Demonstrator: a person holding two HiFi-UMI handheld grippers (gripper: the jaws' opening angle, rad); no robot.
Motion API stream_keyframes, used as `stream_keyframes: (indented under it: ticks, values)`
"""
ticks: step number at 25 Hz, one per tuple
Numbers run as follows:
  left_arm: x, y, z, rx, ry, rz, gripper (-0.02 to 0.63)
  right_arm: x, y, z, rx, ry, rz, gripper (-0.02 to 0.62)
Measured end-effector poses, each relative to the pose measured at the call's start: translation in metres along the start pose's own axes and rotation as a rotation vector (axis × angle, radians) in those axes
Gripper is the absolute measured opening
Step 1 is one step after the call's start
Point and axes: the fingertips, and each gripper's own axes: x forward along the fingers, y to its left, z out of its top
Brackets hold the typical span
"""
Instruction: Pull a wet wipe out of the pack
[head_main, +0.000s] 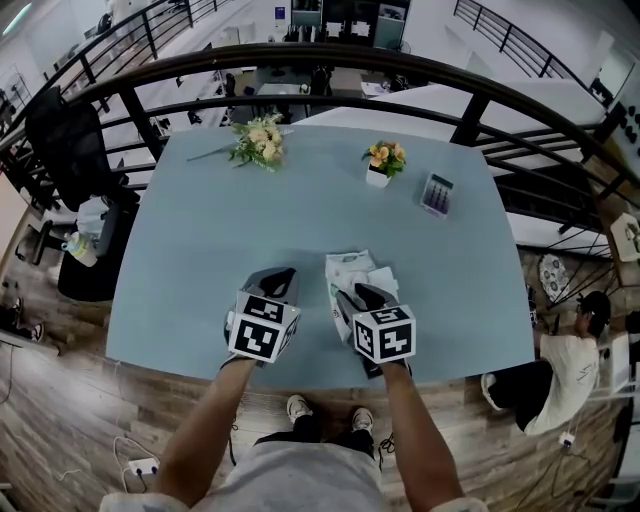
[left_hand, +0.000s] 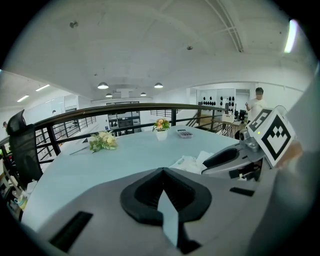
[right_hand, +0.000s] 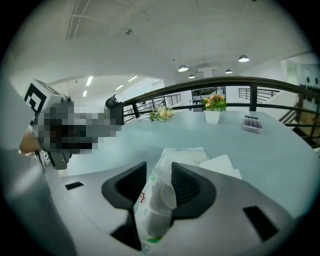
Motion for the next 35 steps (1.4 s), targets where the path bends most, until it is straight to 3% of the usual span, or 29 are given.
stream_keyframes:
  ticks: [10, 25, 26, 35]
  values:
    - [0.0036, 0.0016, 0.0022, 0.008, -0.005, -0.016, -0.003, 0.0005, -0.0046, -0.0055, 0.019, 0.011, -0.026, 0.075]
    - [-0.0003, 0.0013, 0.0006, 0.011, -0.005, -0.017, -0.003, -0.0035, -0.0046, -0.0035, 0.001, -0.001, -0.052, 0.047]
    - [-0.0011, 0.0020, 0.0007, 0.010, -0.006, -0.014, -0.003, -0.0042, -0.0059, -0.0032, -0.001, -0.003, -0.058, 0.005]
    - [-0.0026, -0.0026, 0.0021, 0.017, -0.009, -0.012, -0.003, -0.0074, -0.0083, -0.0032, -0.009, 0.003, -0.057, 0.005]
